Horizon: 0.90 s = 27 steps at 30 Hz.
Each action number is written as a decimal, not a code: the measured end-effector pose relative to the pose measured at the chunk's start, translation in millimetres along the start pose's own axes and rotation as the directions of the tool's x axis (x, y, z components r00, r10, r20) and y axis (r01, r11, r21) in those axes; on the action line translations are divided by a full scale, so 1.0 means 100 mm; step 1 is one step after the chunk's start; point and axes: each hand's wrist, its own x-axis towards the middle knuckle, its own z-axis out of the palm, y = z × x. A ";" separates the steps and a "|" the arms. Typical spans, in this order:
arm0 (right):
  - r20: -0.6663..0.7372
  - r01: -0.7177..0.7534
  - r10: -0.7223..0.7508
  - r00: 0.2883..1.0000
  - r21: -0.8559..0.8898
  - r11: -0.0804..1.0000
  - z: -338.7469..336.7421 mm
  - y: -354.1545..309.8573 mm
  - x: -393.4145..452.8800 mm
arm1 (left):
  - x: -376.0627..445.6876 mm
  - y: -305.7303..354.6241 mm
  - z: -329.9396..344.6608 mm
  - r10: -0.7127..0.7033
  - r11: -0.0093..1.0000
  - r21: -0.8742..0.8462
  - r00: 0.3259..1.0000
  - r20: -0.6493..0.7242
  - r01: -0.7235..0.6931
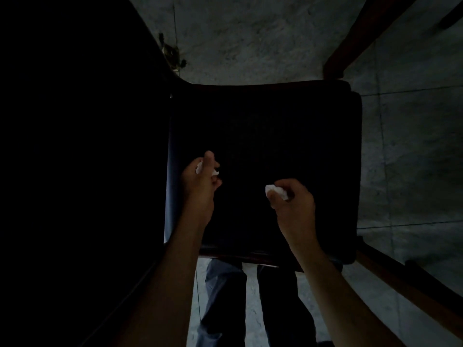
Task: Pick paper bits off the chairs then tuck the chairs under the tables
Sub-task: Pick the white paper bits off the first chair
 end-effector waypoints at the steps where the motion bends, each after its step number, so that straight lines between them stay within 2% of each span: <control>1: 0.006 -0.017 0.016 1.000 0.041 0.999 -0.01 -0.02 -0.01 | -0.03 0.02 0.02 -0.047 0.999 -0.015 0.999 0.011 0.047; 4: 0.028 -0.044 0.040 0.999 0.163 0.986 -0.02 -0.12 -0.03 | -0.10 0.04 0.06 -0.129 0.983 -0.119 0.988 0.080 0.138; 7: 0.036 -0.054 0.047 0.998 0.248 0.967 0.00 -0.21 -0.03 | -0.22 0.01 0.12 -0.090 0.969 -0.218 0.988 0.129 0.117; 11: 0.017 -0.039 0.035 0.999 0.291 0.956 0.03 -0.31 -0.05 | -0.36 0.00 0.17 -0.117 0.895 -0.405 0.975 0.191 0.187; 15: 0.078 -0.032 0.007 0.997 0.320 0.947 0.07 -0.38 -0.11 | -0.50 -0.01 0.24 -0.156 0.845 -0.468 0.957 0.244 0.257; 17: 0.121 -0.028 -0.012 0.993 0.324 0.946 0.10 -0.41 -0.16 | -0.60 -0.03 0.29 -0.146 0.834 -0.483 0.951 0.273 0.267; 20: 0.165 -0.017 -0.041 0.985 0.334 0.942 0.13 -0.41 -0.22 | -0.68 -0.08 0.37 -0.128 0.872 -0.427 0.954 0.270 0.238; 27: 0.183 0.077 -0.117 0.976 0.213 0.974 0.13 -0.36 -0.26 | -0.74 -0.18 0.41 -0.117 0.947 -0.288 0.987 0.114 0.146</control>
